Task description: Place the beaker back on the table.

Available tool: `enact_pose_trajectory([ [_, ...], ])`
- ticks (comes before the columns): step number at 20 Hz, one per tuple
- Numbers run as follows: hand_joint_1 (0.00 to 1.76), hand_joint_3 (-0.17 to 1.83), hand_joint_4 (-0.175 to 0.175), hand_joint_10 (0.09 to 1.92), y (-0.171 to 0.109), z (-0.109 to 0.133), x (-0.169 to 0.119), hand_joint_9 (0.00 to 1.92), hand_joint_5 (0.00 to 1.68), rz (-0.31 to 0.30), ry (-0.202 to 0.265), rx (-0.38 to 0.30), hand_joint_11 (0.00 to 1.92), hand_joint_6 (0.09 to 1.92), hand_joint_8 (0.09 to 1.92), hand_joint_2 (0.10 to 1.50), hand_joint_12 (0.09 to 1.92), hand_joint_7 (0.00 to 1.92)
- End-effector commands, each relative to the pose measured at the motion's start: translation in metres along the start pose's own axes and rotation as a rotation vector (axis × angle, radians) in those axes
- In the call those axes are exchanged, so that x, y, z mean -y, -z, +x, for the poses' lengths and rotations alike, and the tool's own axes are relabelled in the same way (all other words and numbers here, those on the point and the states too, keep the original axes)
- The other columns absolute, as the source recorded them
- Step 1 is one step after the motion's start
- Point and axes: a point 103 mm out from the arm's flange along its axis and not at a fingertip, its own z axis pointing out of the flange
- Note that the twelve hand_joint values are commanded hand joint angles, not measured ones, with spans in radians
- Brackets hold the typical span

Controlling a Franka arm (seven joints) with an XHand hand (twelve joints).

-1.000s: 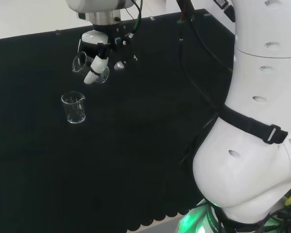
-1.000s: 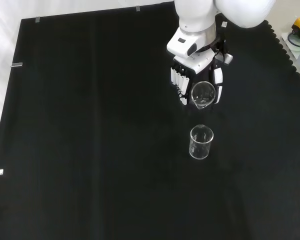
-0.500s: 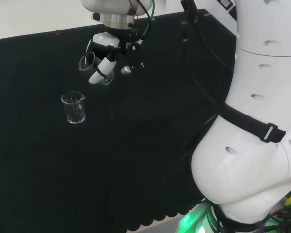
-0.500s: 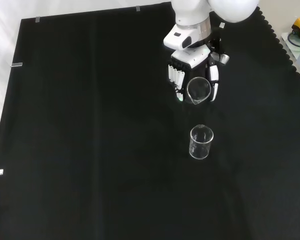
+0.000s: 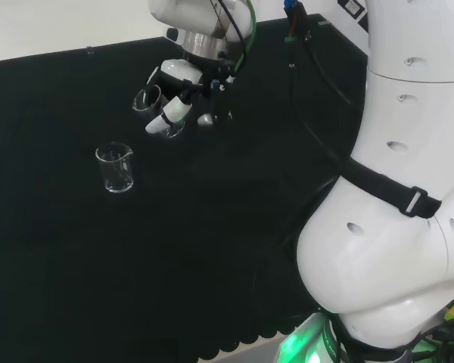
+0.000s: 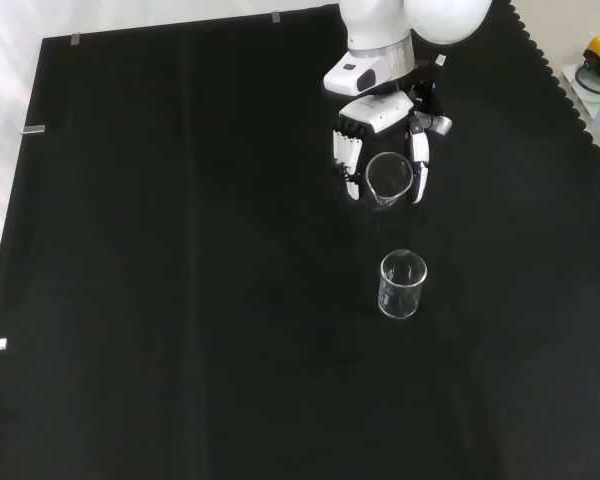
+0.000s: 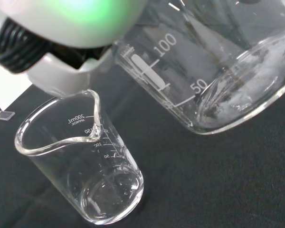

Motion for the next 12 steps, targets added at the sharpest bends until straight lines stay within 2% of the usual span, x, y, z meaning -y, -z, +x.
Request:
enact_pose_trajectory([
  [1,1.19,0.69,-0.075,0.09,-0.014,-0.014,0.004,1.64,1.28,-0.045,-0.019,-0.043,1.26,0.66,0.09,0.64,0.76,1.69],
  [12,1.19,0.69,-0.074,0.09,-0.04,-0.024,0.002,1.64,1.28,-0.108,-0.019,-0.083,1.26,0.66,0.09,0.64,0.77,1.69],
])
